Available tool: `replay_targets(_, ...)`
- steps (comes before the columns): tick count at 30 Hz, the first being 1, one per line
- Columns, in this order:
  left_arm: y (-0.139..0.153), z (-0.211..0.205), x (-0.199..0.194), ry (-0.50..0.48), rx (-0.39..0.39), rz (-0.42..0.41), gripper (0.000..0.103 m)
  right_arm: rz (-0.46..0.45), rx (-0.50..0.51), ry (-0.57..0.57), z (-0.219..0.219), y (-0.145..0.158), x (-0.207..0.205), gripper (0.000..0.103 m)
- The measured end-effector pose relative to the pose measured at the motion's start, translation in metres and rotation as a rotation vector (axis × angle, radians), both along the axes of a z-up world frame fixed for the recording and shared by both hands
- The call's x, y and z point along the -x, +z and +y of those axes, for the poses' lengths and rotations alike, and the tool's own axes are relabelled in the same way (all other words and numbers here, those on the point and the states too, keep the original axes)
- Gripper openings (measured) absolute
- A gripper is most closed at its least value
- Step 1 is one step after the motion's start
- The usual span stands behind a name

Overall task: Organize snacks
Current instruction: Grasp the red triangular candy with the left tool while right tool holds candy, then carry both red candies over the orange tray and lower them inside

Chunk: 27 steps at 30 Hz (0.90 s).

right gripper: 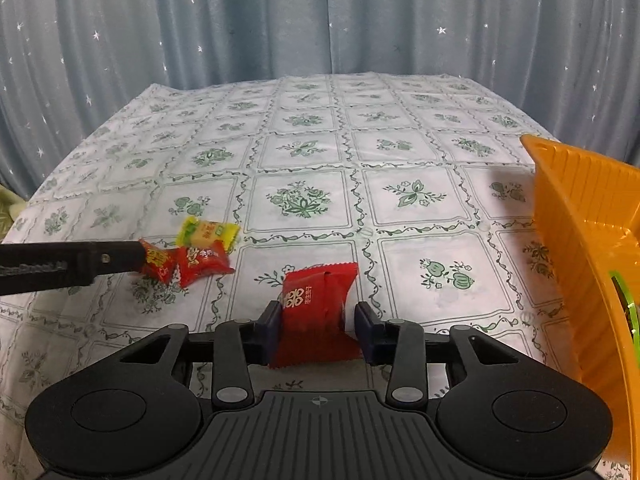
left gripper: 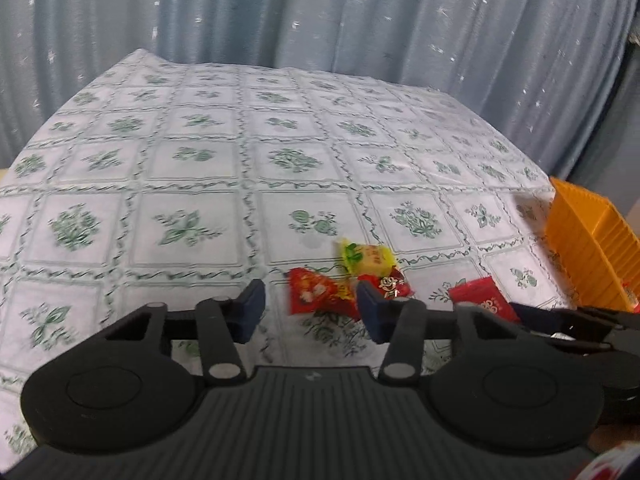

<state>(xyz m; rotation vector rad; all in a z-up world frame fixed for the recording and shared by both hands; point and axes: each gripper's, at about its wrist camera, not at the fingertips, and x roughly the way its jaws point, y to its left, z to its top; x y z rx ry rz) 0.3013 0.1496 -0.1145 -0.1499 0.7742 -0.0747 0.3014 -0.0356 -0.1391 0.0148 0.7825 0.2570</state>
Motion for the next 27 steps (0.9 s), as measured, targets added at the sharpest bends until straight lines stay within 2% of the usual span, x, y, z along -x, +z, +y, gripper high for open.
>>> replay_targets(3, -0.006, -0.005, -0.005, -0.014, -0.006, 0.002, 0.041, -0.002, 0.009, -0.005, -0.001, -0.001, -0.001, 0.053)
replay_targets(10, -0.013, -0.013, -0.012, -0.013, -0.037, 0.006, 0.038, -0.01, -0.001, -0.006, -0.002, -0.001, -0.005, 0.053)
replay_targets(17, -0.016, -0.019, -0.012, -0.013, -0.053, 0.006, 0.028, -0.028, 0.015, 0.006, 0.001, -0.003, -0.005, 0.053)
replay_targets(19, -0.015, -0.02, -0.011, -0.005, -0.054, -0.001, 0.026, -0.035, 0.022, 0.017, 0.003, -0.003, -0.003, 0.044)
replay_targets(20, -0.014, -0.021, -0.01, 0.003, -0.056, -0.004, 0.025, -0.038, 0.026, 0.023, 0.004, -0.003, -0.003, 0.035)
replay_targets(21, -0.013, -0.02, -0.009, 0.011, -0.058, -0.006, 0.025, -0.04, 0.03, 0.031, 0.005, -0.002, -0.003, 0.032)
replay_targets(27, -0.005, -0.02, 0.002, 0.044, -0.031, 0.005, 0.024, -0.054, 0.026, 0.049, 0.004, 0.004, 0.005, 0.029)
